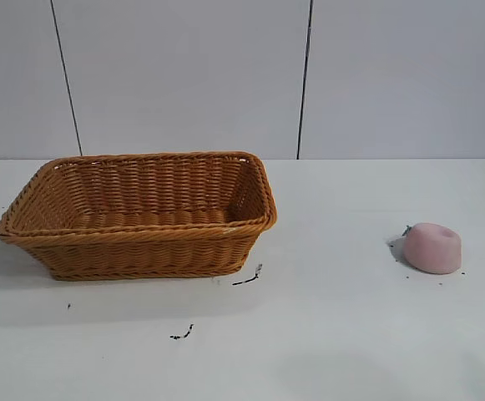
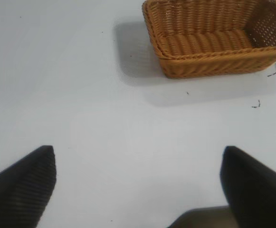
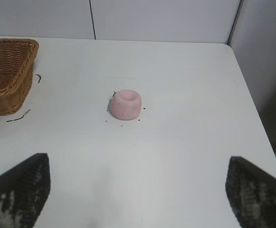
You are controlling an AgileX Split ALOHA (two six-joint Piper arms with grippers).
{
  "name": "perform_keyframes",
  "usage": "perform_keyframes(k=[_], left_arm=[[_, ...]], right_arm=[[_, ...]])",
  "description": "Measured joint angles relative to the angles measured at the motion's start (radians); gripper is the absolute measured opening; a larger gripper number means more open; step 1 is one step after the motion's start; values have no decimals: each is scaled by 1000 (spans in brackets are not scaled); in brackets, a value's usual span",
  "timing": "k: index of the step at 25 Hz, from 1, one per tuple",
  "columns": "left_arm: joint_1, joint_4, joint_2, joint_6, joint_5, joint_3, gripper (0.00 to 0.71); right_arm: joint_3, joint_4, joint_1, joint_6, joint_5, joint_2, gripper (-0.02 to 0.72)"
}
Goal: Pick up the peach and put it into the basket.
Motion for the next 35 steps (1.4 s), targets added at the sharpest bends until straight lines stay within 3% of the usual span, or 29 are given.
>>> perform_keyframes(k=[12,22,31,35], left_arm=[[0,0,0,0,0,0,692],[0,0,0,0,0,0,692],[0,0,0,0,0,0,692],[0,0,0,0,0,0,692]], right_arm=[[-55,0,0,0,-1,102,689],[-277,-7,0,0,-46,829,689],[-610,-11,0,0,-88,1490,689],[-772,27,0,-21,-94,1681,689]])
